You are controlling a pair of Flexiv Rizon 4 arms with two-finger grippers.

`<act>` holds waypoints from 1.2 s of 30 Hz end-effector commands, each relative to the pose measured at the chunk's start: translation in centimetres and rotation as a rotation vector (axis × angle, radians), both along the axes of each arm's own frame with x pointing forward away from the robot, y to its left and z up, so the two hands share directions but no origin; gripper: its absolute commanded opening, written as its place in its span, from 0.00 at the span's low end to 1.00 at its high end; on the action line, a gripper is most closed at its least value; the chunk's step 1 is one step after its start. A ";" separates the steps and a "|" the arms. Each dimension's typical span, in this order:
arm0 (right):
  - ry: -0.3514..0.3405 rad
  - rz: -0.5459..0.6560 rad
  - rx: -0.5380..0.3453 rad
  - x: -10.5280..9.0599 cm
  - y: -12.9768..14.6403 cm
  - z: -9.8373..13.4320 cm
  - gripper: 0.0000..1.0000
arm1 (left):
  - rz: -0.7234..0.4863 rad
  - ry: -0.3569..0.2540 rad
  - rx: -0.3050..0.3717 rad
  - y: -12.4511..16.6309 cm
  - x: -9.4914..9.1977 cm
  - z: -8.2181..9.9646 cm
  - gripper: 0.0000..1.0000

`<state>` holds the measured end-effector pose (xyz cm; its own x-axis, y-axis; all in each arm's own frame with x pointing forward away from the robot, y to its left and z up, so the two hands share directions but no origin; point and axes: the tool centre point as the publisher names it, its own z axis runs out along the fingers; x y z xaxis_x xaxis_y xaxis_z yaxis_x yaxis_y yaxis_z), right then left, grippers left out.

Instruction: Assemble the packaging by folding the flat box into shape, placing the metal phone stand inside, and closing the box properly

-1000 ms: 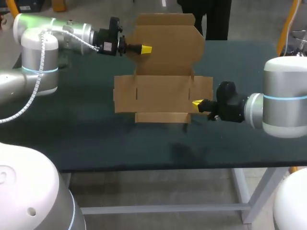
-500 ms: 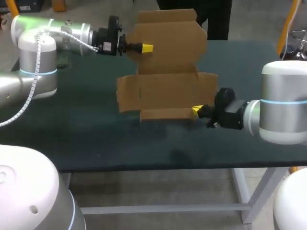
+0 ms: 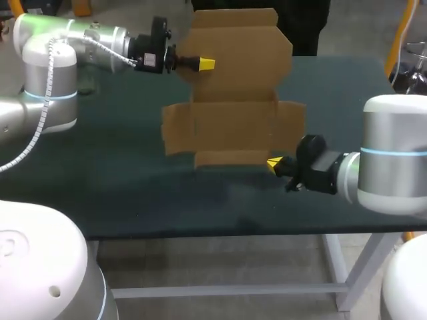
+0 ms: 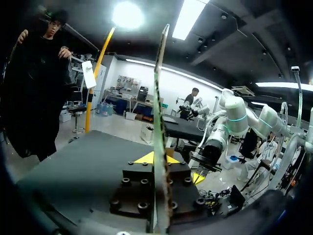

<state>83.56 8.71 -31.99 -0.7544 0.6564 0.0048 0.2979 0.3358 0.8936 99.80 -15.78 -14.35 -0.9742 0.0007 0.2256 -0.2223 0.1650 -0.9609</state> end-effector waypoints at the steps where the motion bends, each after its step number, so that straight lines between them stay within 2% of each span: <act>1: -0.030 -0.024 0.003 -0.8 0.3 -0.5 0.00 | 0.000 0.017 0.013 0.3 -0.3 0.3 0.00; 10: -0.033 -0.025 -0.016 -1.1 1.3 -1.4 0.00 | -0.016 0.095 0.048 0.3 0.4 -0.9 0.00; 13: -0.032 -0.026 -0.018 -1.1 1.7 -1.7 0.00 | -0.015 0.104 0.052 0.3 0.8 -1.5 0.00; 31: -0.041 -0.057 -0.027 0.2 4.3 -3.0 0.00 | 0.051 0.067 0.009 1.8 2.2 -3.2 0.00; 36: -0.044 -0.095 -0.050 0.8 5.2 -3.8 0.00 | 0.046 0.046 0.025 1.6 2.3 -3.7 0.00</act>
